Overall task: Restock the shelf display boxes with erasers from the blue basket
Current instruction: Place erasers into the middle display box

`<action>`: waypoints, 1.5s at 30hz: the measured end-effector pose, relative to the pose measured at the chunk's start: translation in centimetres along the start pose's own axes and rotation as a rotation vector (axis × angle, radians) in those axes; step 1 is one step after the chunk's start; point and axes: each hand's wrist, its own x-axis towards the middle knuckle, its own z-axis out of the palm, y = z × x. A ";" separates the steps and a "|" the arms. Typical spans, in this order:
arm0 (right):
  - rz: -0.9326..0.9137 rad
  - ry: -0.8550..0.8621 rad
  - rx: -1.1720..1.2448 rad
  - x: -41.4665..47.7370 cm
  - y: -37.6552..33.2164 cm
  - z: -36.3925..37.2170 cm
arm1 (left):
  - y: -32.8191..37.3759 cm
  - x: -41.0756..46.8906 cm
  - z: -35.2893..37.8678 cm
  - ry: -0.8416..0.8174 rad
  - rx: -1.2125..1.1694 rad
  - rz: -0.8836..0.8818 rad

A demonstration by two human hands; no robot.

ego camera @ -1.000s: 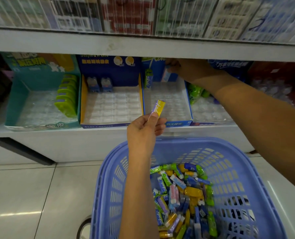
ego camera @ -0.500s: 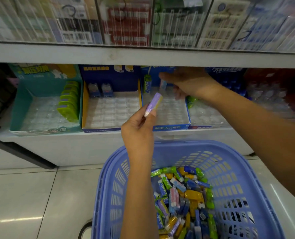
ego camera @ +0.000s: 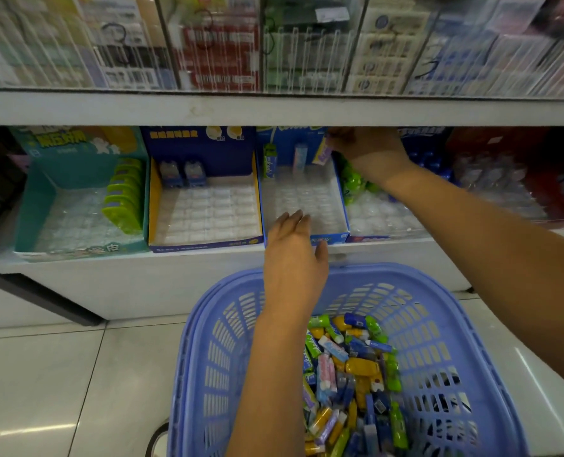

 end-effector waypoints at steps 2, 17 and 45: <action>-0.024 -0.037 -0.035 0.9 0.1 0.9 | -0.1 0.1 -0.1 -0.011 0.006 0.005; -0.003 -0.177 -0.269 3.8 0.6 2.6 | -0.6 0.4 -0.1 -0.015 -0.021 0.030; 0.397 -0.774 -0.368 -23.2 18.3 14.9 | -9.7 -10.1 17.1 -0.704 0.072 -0.105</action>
